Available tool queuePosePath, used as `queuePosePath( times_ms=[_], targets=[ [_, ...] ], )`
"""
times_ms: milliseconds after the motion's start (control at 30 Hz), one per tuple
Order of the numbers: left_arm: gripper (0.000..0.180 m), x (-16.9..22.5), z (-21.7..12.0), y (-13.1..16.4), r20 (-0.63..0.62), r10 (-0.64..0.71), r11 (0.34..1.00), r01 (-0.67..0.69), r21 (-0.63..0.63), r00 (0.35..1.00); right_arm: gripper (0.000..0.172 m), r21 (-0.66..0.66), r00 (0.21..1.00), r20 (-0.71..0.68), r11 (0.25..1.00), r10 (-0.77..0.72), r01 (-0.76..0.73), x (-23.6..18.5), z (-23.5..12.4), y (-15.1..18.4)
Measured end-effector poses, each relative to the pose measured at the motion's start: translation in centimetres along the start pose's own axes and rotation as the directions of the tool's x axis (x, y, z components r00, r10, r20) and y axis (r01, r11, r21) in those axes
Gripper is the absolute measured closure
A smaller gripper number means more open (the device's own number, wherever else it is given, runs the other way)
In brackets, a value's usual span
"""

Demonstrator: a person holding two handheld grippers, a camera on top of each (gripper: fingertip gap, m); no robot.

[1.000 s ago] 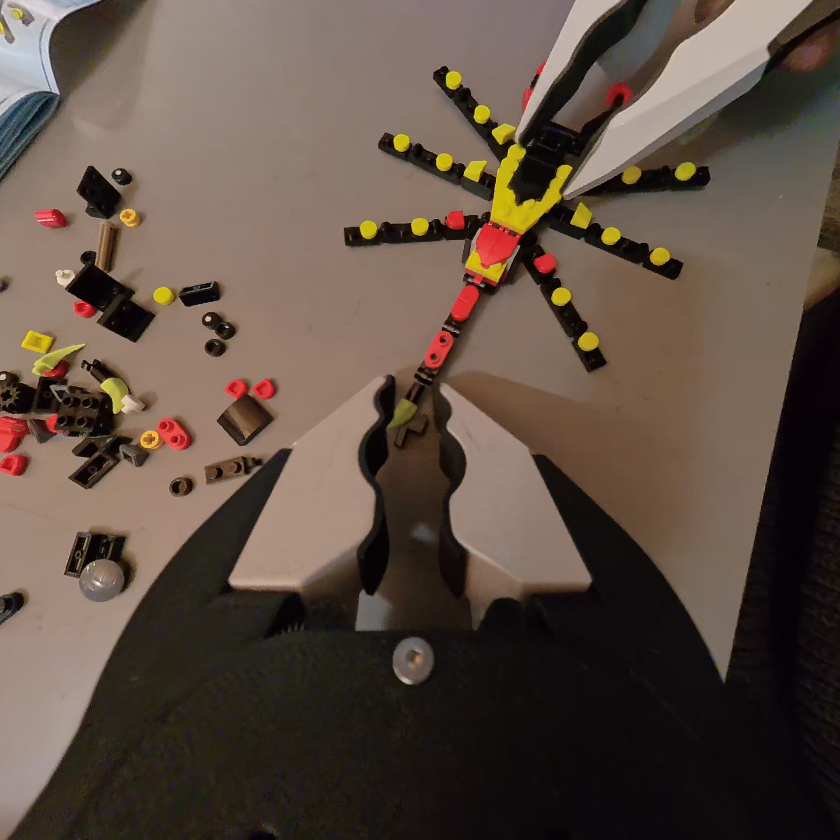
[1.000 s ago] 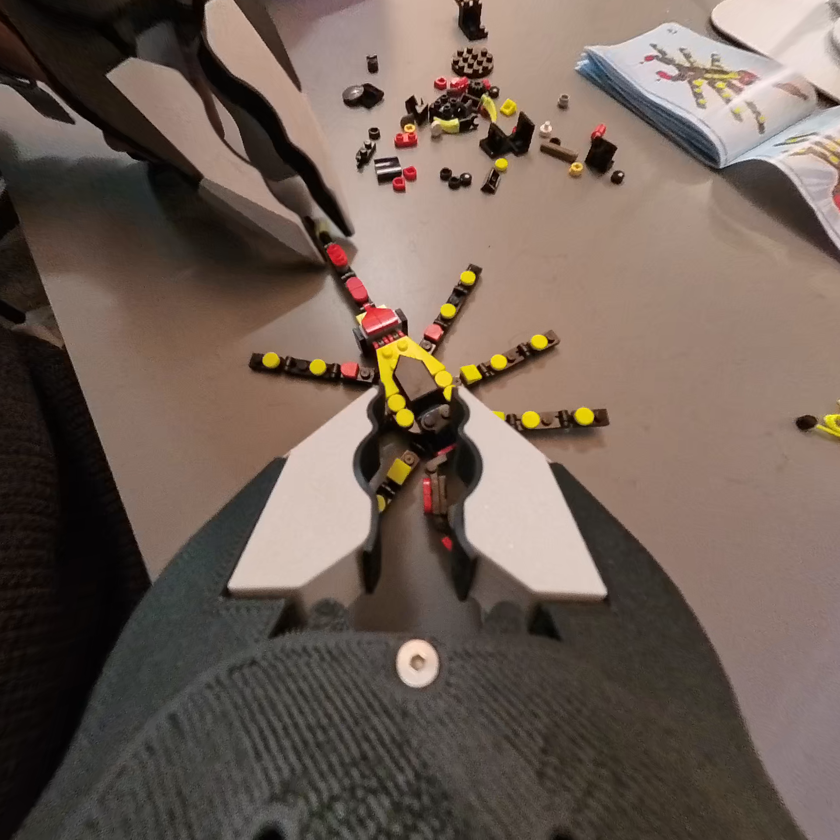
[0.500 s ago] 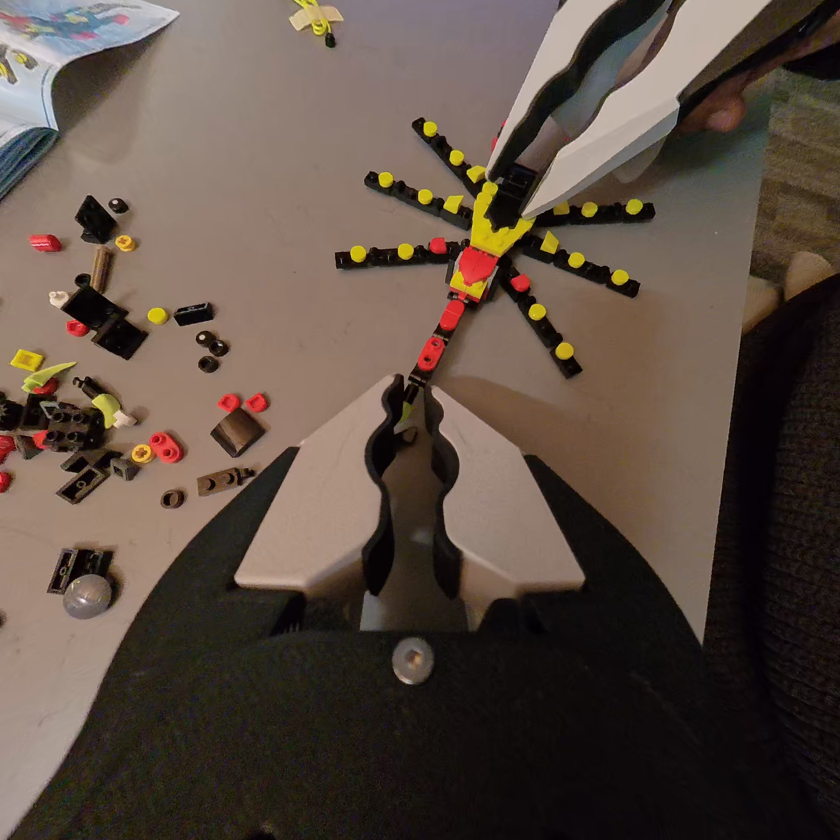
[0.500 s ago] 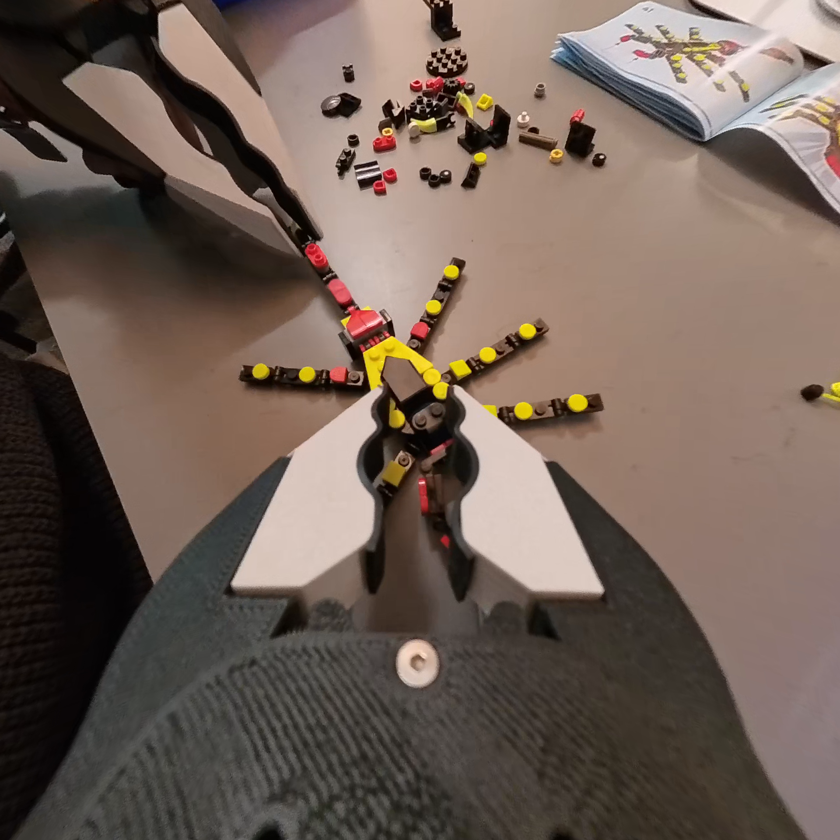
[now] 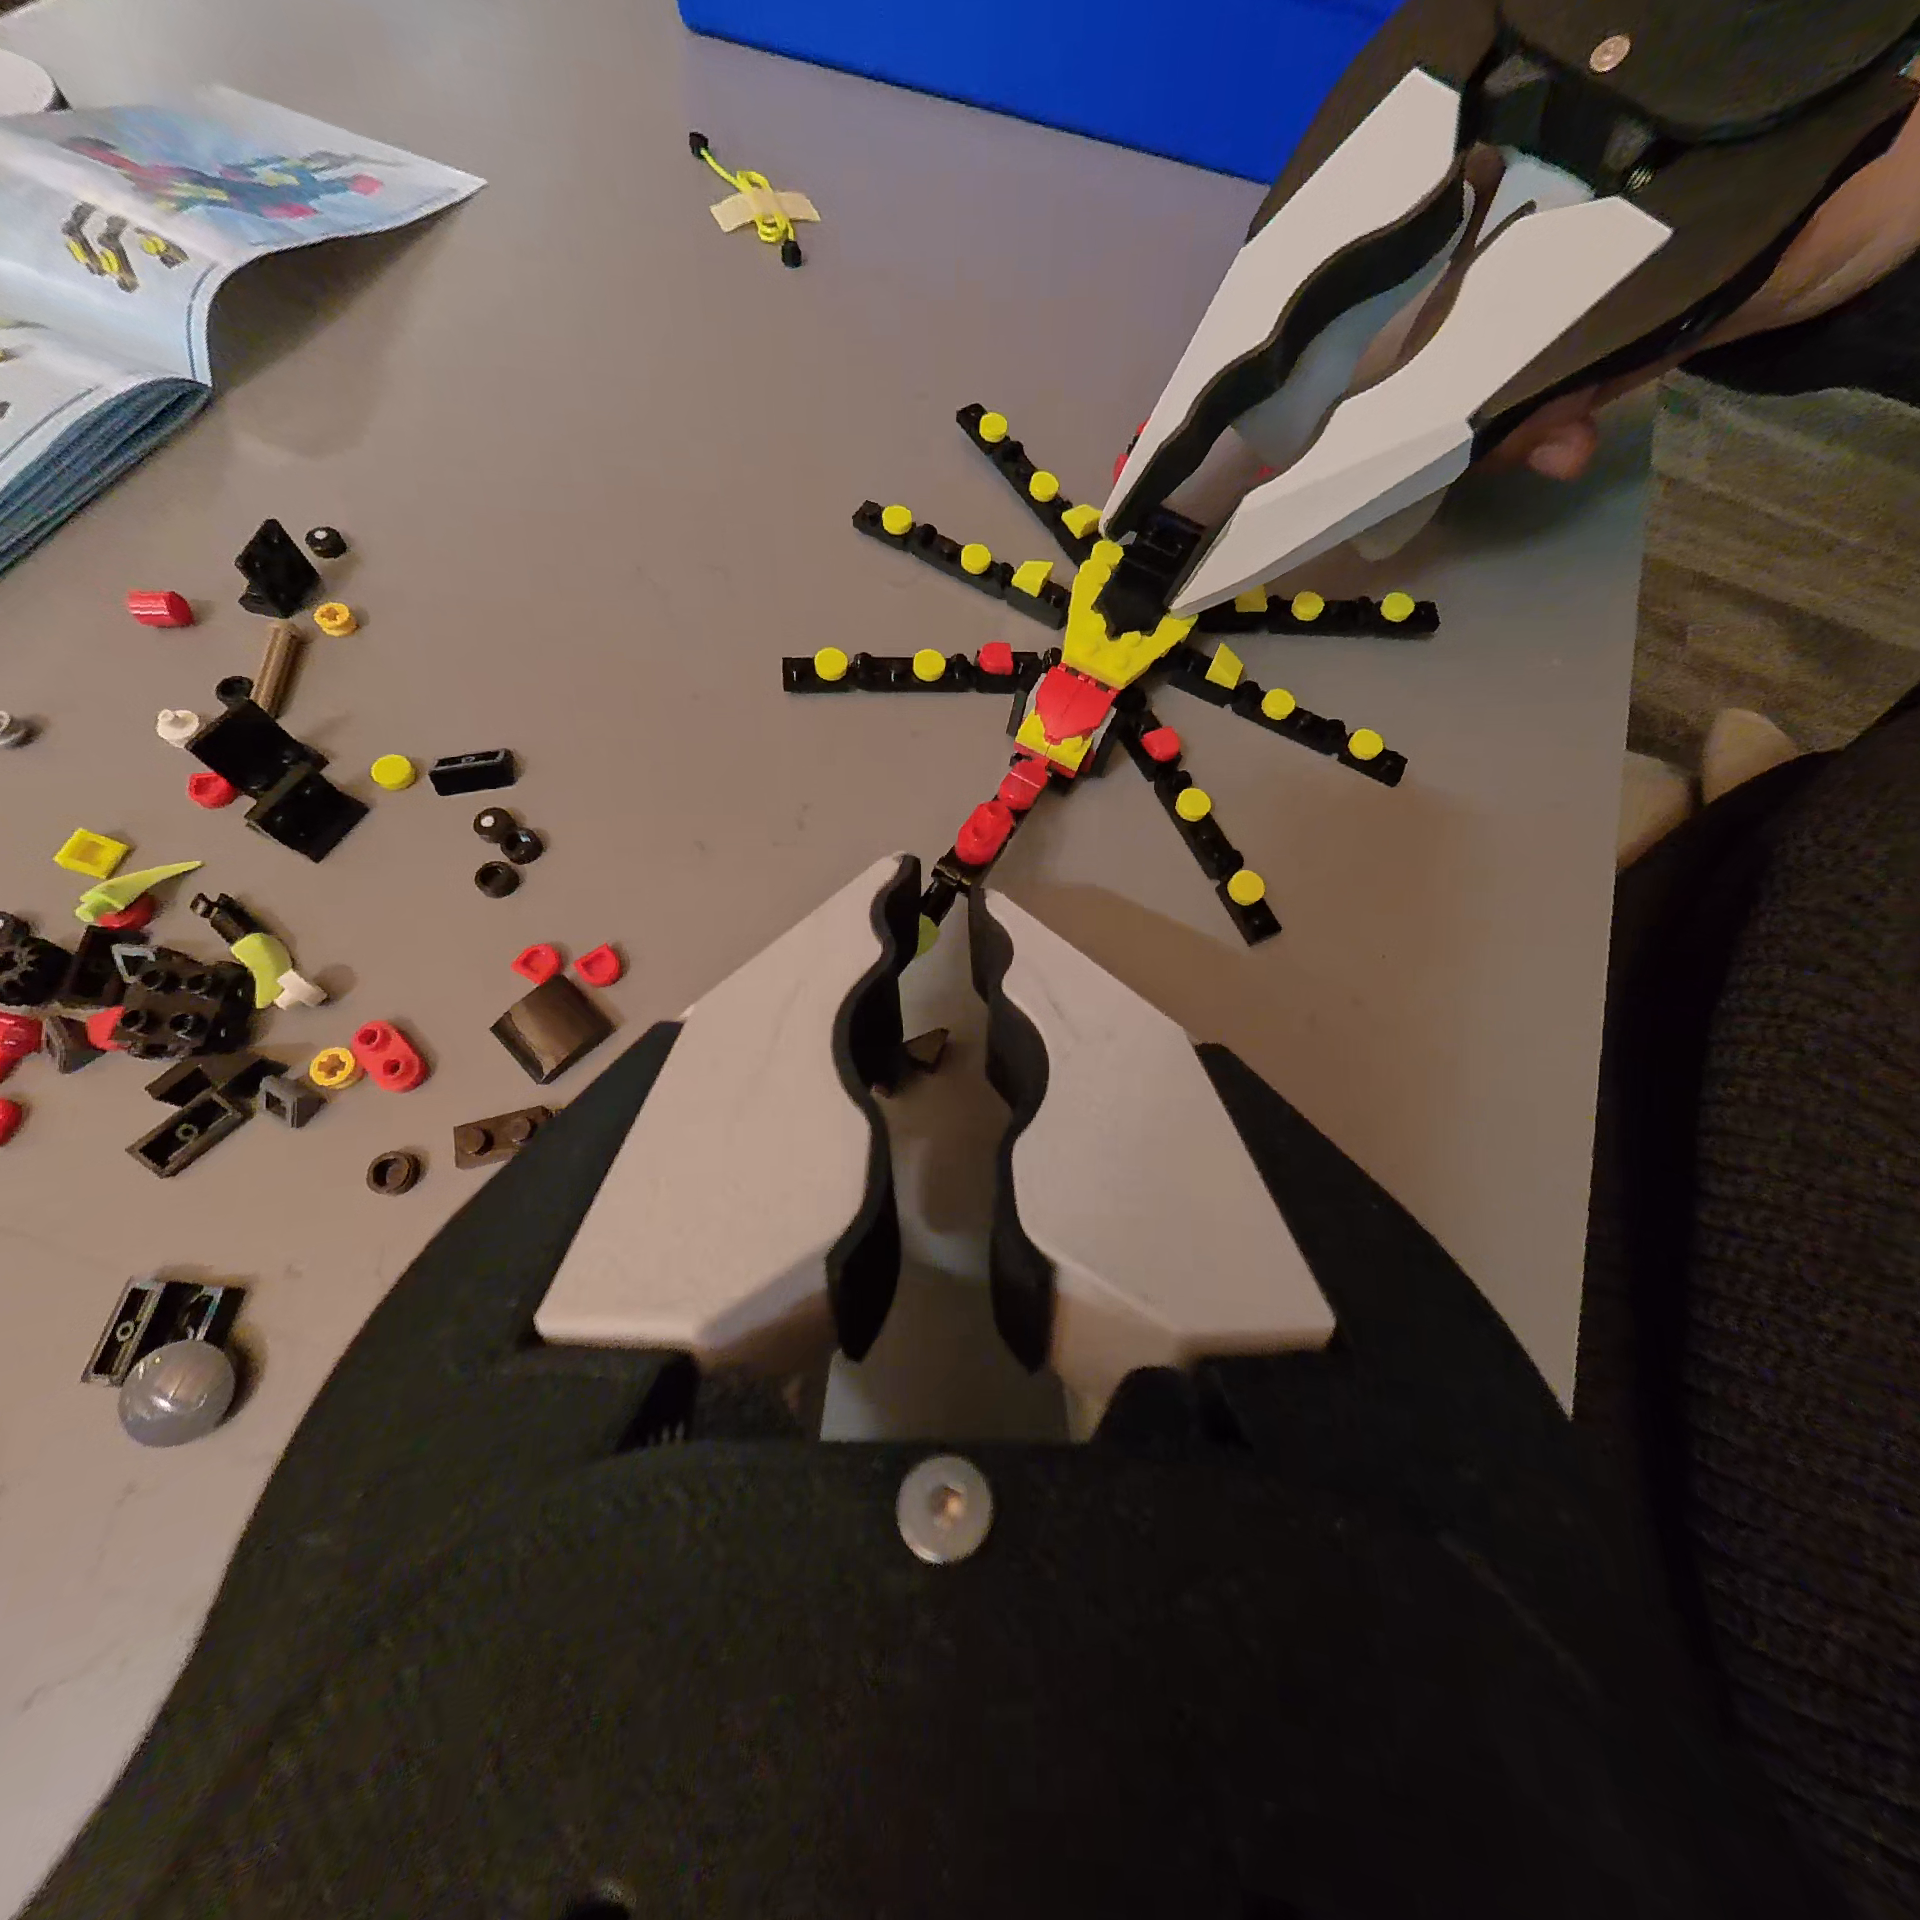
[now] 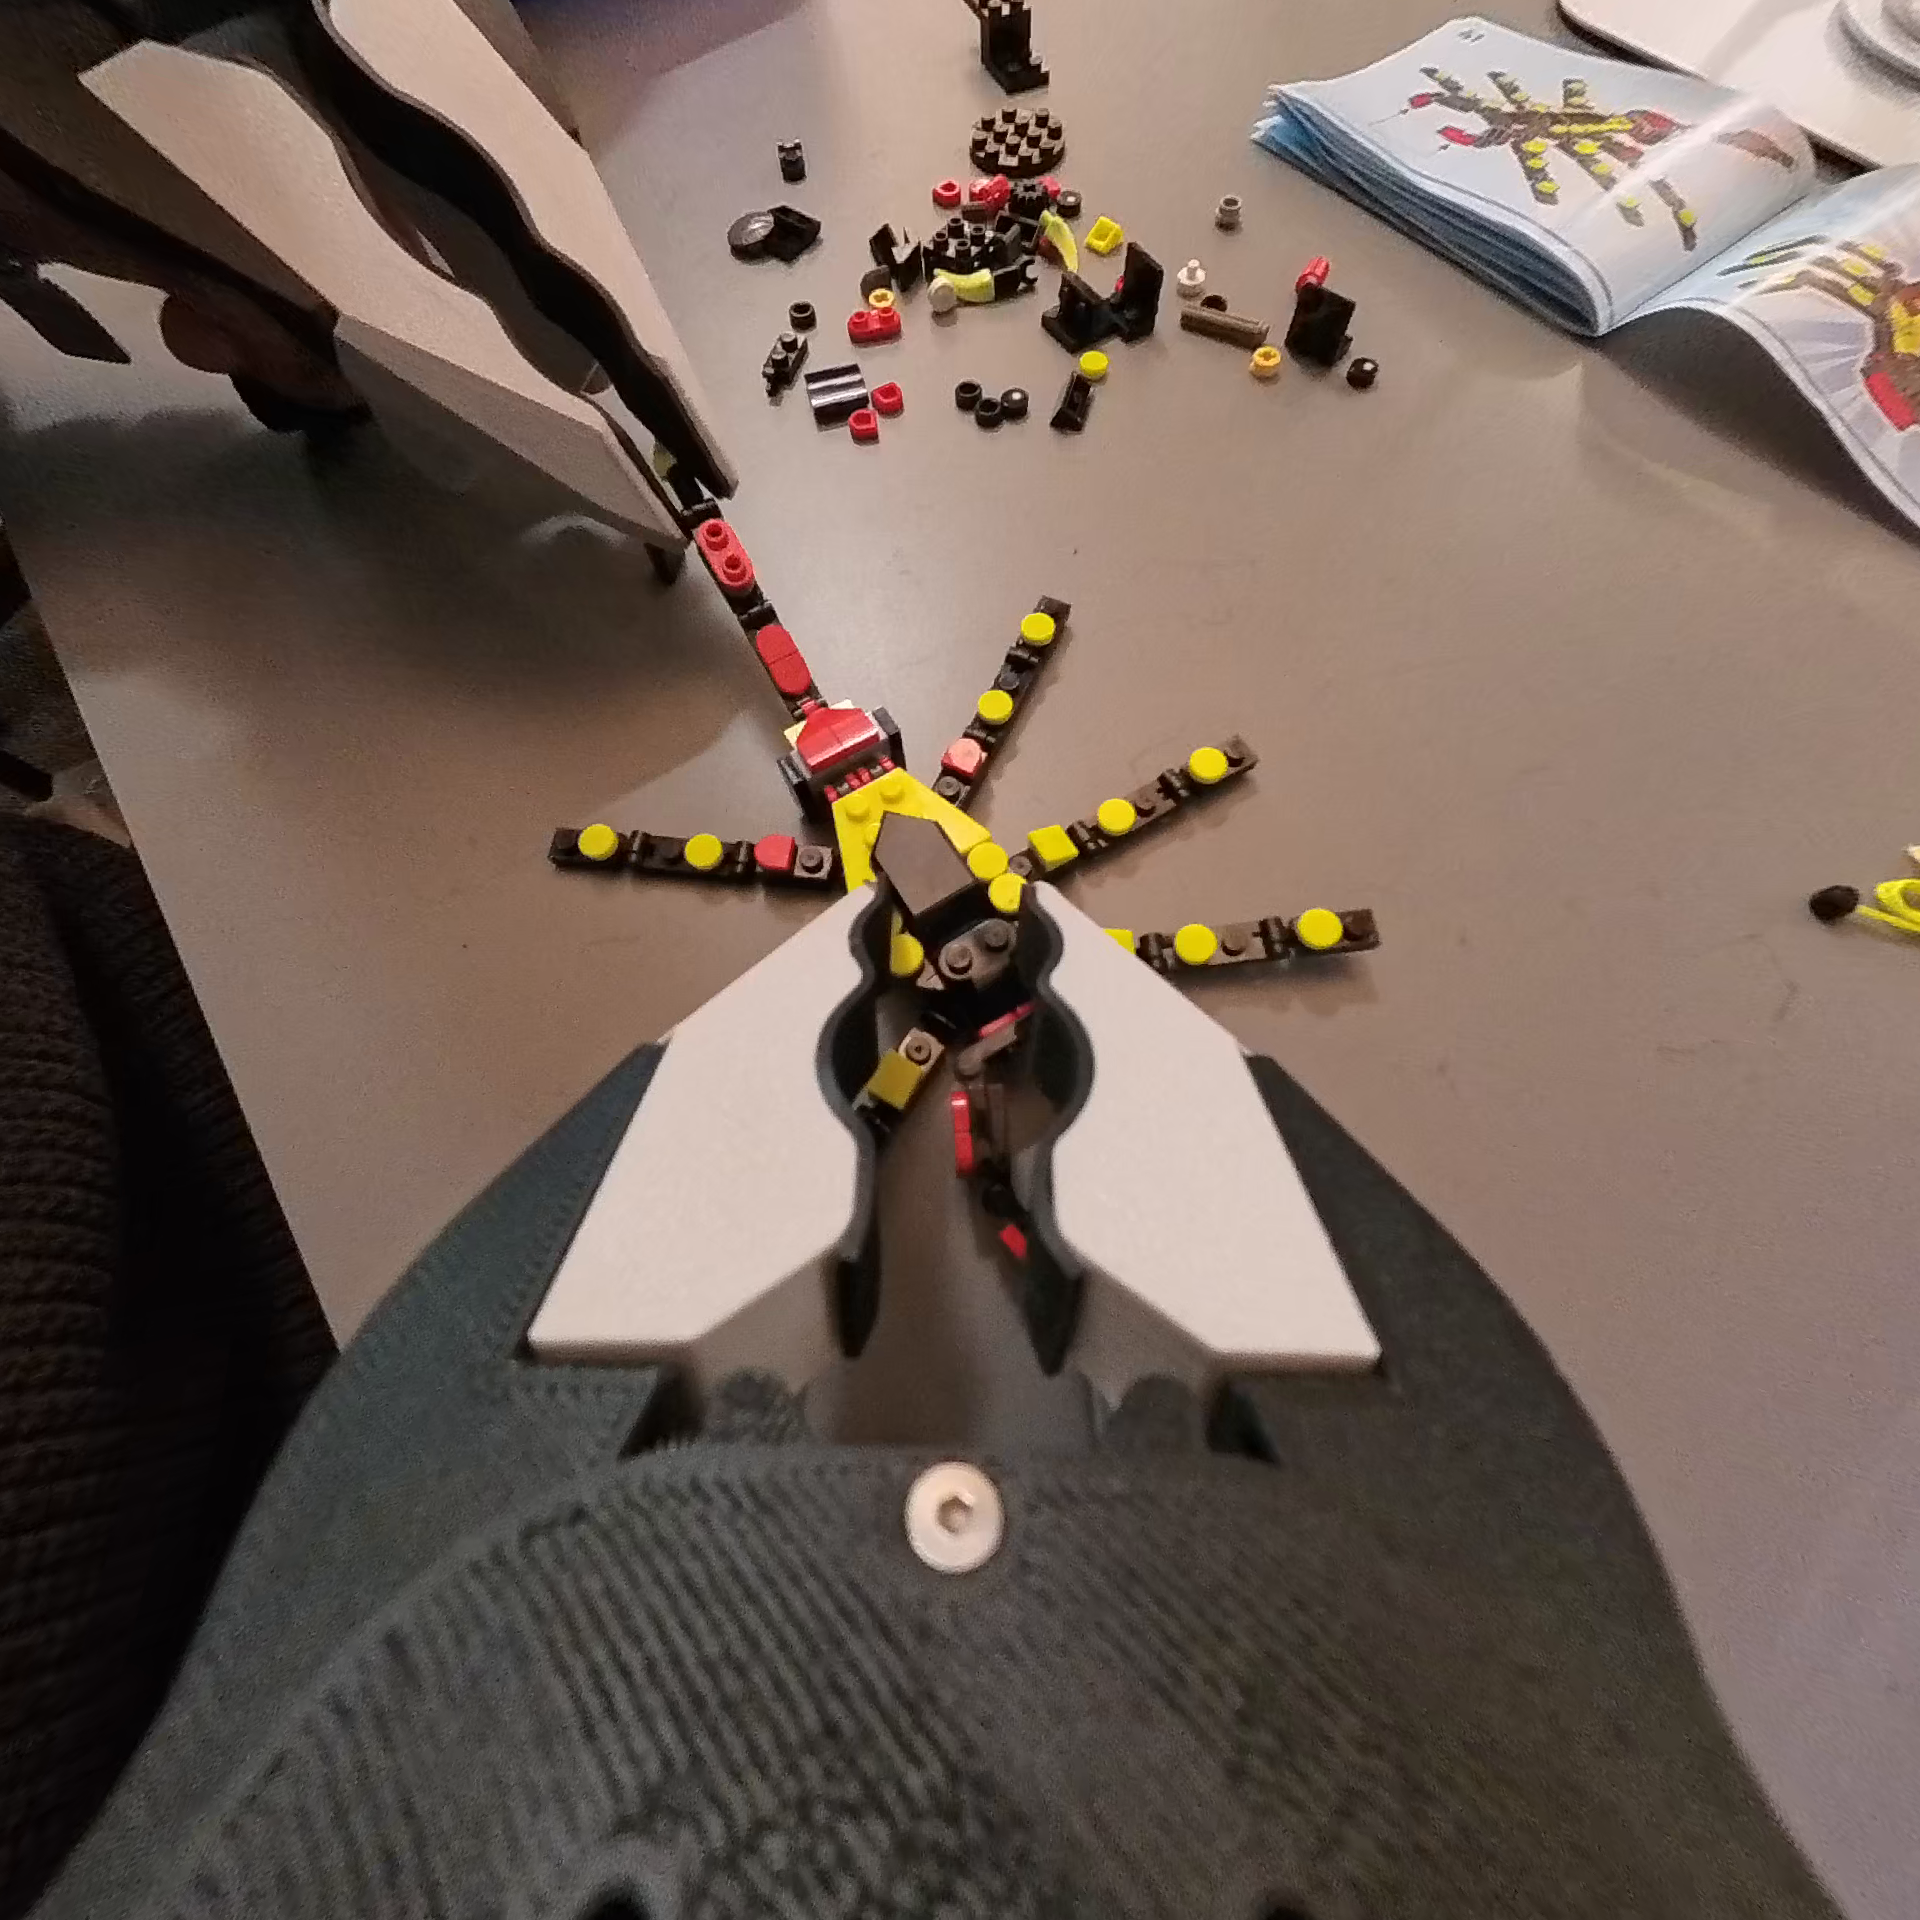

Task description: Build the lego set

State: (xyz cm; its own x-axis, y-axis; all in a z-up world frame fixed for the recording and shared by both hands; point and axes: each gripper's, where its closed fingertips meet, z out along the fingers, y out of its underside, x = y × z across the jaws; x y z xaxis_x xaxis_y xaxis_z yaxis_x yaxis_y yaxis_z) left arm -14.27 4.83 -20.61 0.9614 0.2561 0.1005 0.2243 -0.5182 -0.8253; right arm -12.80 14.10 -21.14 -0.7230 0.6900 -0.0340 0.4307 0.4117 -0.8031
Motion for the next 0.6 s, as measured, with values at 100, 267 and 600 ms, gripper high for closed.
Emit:
queuePosePath(
  times_ms=[100, 267, 600],
  targets=[
    [0.175, 0.0, 0.0, 0.1, -0.001, -0.006, 1.000, 0.006, -0.008, 1.000, 0.149, 0.001, 1.000, 0.000, 1.000, -0.011, 0.011, 0.0, 0.0, 0.0],
    [0.148, -0.8, -0.3, 0.6, 0.024, -0.022, 0.999, 0.023, -0.033, 0.999, 0.146, 0.001, 0.998, 0.007, 0.998, -0.058, 0.058, -0.2, -0.2, -0.2],
    [0.147, -0.6, 0.0, 1.6, -0.011, -0.086, 0.993, 0.085, -0.088, 0.996, 0.153, 0.143, 0.996, 0.035, 0.987, -0.084, 0.078, -2.0, 0.2, -3.8]
  ],
)
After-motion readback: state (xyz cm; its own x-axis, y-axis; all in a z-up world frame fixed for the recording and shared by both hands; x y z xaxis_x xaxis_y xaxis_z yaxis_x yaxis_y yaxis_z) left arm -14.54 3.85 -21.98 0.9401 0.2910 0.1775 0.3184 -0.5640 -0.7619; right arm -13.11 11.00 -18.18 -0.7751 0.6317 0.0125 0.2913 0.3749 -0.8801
